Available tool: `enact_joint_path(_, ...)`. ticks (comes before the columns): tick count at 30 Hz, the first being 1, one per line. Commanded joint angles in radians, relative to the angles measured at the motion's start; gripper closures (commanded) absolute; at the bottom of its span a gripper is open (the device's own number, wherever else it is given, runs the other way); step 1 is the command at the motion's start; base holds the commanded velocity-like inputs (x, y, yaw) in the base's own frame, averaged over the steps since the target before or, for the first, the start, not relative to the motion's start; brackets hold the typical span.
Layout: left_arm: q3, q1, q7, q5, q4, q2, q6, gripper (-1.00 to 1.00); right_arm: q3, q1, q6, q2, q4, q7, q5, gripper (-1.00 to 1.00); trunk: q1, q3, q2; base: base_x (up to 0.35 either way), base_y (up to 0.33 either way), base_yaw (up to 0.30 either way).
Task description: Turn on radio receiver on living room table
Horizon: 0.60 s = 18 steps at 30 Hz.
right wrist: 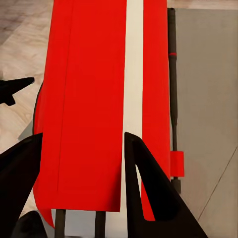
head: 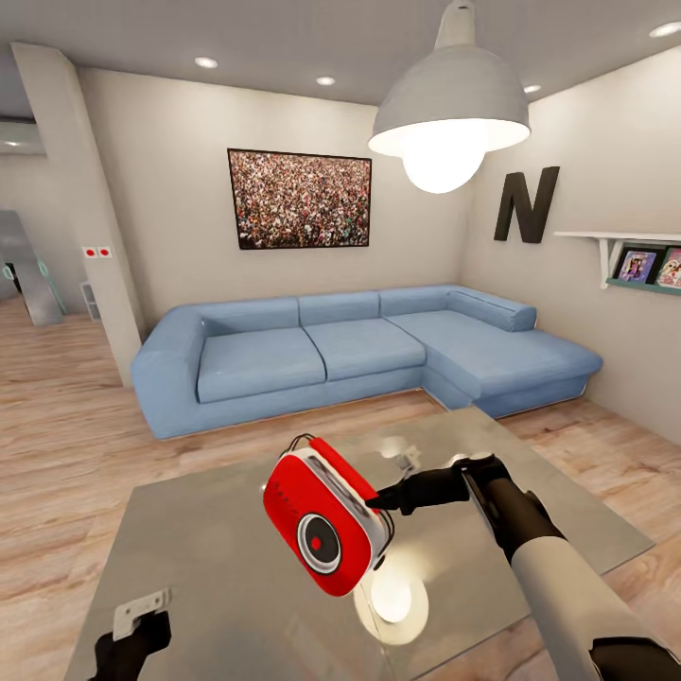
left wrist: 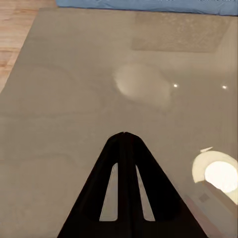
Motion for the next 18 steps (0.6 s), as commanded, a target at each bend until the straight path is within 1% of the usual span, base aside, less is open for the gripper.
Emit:
enact_joint_path(1, 0.003, 0.0, 0.002, 0.002, 0.0, 0.001, 0.0, 1.0, -0.001, 0.0, 0.002, 0.0, -0.001, 0.001, -0.003, 1.0, 0.0, 0.0, 0.0, 0.0, 0.0, 0.0)
enact_joint_path(9, -0.006, 0.0, 0.0, 0.001, 0.0, -0.003, 0.003, 1.0, -0.001, 0.0, 0.002, 0.001, -0.001, -0.001, -0.001, 1.0, 0.0, 0.0, 0.0, 0.0, 0.0, 0.0)
enact_joint_path(11, 0.003, 0.0, -0.001, 0.006, -0.002, -0.001, 0.004, 1.0, -0.001, 0.0, 0.002, 0.001, -0.001, -0.001, -0.001, 1.0, 0.0, 0.0, 0.0, 0.0, 0.0, 0.0)
enact_joint_path(13, 0.023, 0.0, 0.001, 0.022, -0.004, 0.003, 0.006, 1.0, -0.001, 0.0, 0.002, 0.0, -0.001, -0.002, -0.001, 1.0, 0.0, 0.0, 0.0, 0.0, 0.0, 0.0)
enact_joint_path(15, 0.05, 0.0, 0.0, 0.054, -0.004, 0.0, 0.009, 1.0, -0.001, 0.0, 0.002, 0.001, -0.001, -0.002, -0.002, 1.0, 0.0, 0.0, 0.0, 0.0, 0.0, 0.0)
enact_joint_path(16, 0.053, 0.0, 0.0, 0.063, -0.004, -0.003, 0.01, 1.0, -0.001, 0.0, 0.002, 0.0, -0.001, -0.002, -0.002, 1.0, 0.0, 0.0, 0.0, 0.0, 0.0, 0.0)
enact_joint_path(17, 0.044, 0.0, 0.0, 0.067, -0.005, -0.004, 0.013, 1.0, -0.001, 0.0, 0.002, 0.001, -0.001, -0.004, -0.001, 1.0, 0.0, 0.0, 0.0, 0.0, 0.0, 0.0)
enact_joint_path(18, 0.02, 0.0, -0.001, 0.065, -0.006, -0.004, 0.023, 1.0, -0.001, 0.0, 0.002, 0.001, -0.001, -0.006, 0.001, 1.0, 0.0, 0.0, 0.0, 0.0, 0.0, 0.0)
